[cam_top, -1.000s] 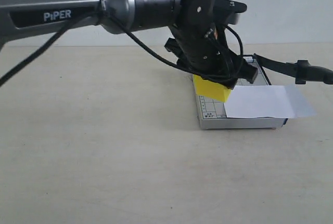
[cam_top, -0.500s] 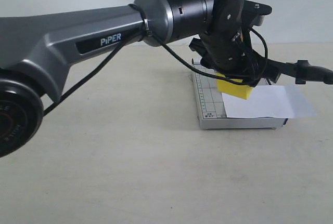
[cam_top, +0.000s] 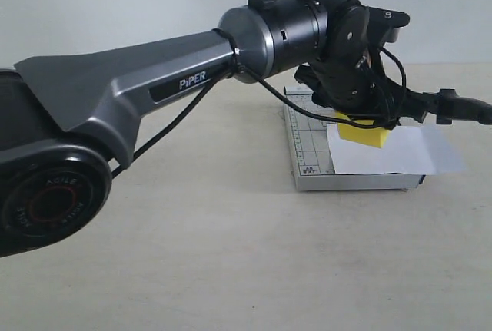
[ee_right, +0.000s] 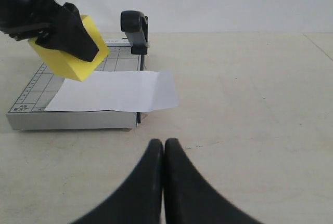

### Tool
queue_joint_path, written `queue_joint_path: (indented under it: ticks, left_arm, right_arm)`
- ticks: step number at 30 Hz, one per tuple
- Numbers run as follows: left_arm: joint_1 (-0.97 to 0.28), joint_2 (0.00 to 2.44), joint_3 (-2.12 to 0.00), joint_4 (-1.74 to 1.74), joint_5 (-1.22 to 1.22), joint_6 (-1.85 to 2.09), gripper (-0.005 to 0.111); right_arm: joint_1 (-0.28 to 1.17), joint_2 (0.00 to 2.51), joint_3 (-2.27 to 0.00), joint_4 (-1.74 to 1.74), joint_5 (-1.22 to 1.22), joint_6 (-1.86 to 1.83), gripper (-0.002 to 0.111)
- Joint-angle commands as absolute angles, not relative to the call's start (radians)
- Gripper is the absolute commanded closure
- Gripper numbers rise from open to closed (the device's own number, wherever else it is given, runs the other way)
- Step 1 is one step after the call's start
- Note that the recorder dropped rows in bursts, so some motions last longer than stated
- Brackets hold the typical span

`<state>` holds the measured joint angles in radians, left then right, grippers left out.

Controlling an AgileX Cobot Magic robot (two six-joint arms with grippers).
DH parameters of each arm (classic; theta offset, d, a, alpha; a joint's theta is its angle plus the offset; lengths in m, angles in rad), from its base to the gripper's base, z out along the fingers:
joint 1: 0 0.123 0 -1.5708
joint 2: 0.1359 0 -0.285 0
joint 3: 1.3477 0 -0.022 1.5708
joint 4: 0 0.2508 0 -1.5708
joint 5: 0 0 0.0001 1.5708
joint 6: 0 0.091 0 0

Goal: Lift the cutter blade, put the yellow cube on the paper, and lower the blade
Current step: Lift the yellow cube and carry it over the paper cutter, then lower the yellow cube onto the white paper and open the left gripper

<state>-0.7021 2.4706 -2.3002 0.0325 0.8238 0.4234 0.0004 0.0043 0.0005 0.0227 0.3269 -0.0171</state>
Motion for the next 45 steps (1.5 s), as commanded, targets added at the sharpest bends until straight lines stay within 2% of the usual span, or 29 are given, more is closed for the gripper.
queue_joint_path:
  ticks: [1, 26, 45]
  left_arm:
    - [-0.707, 2.497, -2.327, 0.014, 0.807, 0.420, 0.102]
    - [-0.707, 2.542, -2.327, 0.022, 0.728, 0.424, 0.102]
    - [-0.707, 2.550, -2.327, 0.023, 0.762, 0.480, 0.102]
  right_arm:
    - [-0.001, 0.000, 0.000, 0.020, 0.322, -0.021, 0.108]
    - [-0.001, 0.000, 0.000, 0.020, 0.322, -0.021, 0.108]
    - [-0.001, 0.000, 0.000, 0.020, 0.322, -0.021, 0.108]
